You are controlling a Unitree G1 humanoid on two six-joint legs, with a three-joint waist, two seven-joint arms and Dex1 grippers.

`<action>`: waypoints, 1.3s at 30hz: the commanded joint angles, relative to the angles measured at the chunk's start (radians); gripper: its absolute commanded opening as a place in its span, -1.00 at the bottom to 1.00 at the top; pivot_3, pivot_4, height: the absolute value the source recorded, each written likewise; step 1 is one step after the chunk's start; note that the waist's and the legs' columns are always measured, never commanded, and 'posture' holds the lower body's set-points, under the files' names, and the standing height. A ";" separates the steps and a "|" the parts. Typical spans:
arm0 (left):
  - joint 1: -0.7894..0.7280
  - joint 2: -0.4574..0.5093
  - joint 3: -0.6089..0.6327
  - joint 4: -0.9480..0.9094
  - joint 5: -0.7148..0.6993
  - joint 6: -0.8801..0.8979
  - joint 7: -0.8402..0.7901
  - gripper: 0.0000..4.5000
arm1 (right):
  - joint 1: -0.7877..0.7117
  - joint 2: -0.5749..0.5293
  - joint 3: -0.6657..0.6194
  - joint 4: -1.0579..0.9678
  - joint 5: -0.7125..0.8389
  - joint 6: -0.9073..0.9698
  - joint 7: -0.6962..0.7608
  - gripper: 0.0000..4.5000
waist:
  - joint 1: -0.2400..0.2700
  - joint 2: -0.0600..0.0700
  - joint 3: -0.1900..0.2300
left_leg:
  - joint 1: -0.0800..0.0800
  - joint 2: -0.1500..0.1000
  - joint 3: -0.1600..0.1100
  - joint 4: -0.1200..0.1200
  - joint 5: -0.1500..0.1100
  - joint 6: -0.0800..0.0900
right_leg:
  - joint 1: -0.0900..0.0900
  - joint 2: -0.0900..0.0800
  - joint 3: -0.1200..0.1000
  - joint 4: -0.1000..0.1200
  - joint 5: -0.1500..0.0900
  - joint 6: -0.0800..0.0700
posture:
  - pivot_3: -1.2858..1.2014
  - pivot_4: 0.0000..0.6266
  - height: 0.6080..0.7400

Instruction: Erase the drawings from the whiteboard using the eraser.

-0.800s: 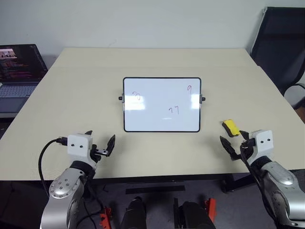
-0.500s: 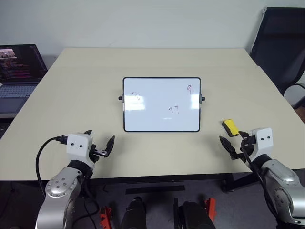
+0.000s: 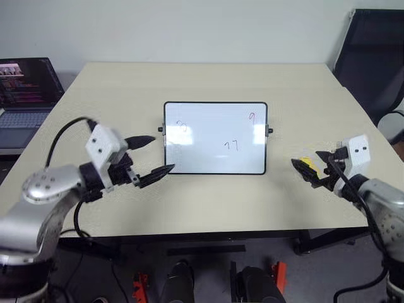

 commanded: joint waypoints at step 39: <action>-0.284 -0.035 -0.183 0.281 0.085 -0.097 -0.300 1.00 | -0.163 -0.021 0.175 0.397 -0.236 -0.099 0.082 -0.57 | -0.007 0.000 0.000 | 0.000 0.001 0.017 0.000 0.000 0.001 | -0.007 0.002 0.019 0.001 0.007 0.014 | 0.03 -0.52 1.00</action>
